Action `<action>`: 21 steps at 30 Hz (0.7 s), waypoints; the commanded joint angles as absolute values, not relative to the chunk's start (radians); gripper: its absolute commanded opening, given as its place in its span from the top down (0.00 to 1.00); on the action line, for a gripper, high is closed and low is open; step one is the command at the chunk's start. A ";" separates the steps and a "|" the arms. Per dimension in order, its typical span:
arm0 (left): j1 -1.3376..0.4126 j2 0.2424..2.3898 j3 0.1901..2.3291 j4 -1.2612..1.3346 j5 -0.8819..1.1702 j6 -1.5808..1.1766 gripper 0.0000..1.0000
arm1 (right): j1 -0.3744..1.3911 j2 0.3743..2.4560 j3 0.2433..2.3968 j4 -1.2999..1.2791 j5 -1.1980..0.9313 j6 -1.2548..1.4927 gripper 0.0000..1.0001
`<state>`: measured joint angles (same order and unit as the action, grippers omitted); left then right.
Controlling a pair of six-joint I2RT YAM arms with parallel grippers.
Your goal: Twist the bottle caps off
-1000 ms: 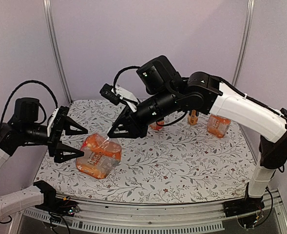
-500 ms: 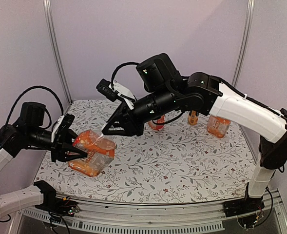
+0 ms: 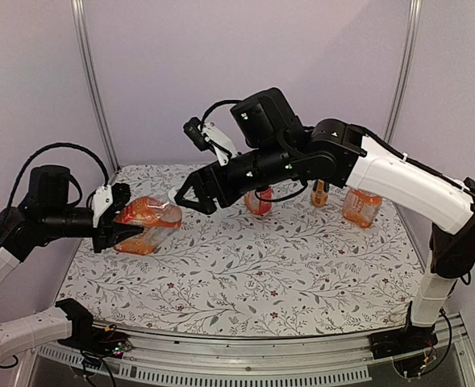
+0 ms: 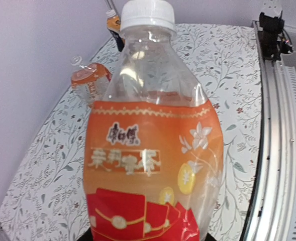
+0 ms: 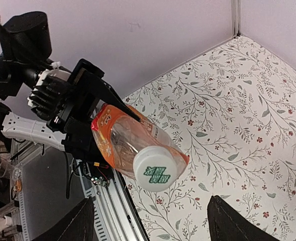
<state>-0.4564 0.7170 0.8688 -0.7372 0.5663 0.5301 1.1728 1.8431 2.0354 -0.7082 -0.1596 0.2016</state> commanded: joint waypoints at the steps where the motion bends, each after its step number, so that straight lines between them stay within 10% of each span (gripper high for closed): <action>1: -0.478 0.703 0.845 -0.569 0.161 0.766 0.76 | 1.135 1.837 2.005 -0.705 -0.104 0.468 0.22; 14: -0.638 0.681 0.791 -0.435 -0.120 1.030 0.76 | 1.077 1.987 2.080 -0.564 -0.297 0.641 0.32; 21: -0.646 0.680 0.775 -0.431 -0.114 1.027 0.76 | 1.072 2.013 2.083 -0.515 -0.345 0.659 0.64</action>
<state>-0.6285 0.6857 0.7998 -0.4625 -0.0998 1.0157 1.0790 1.9980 2.0544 -0.5659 -0.3008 0.6384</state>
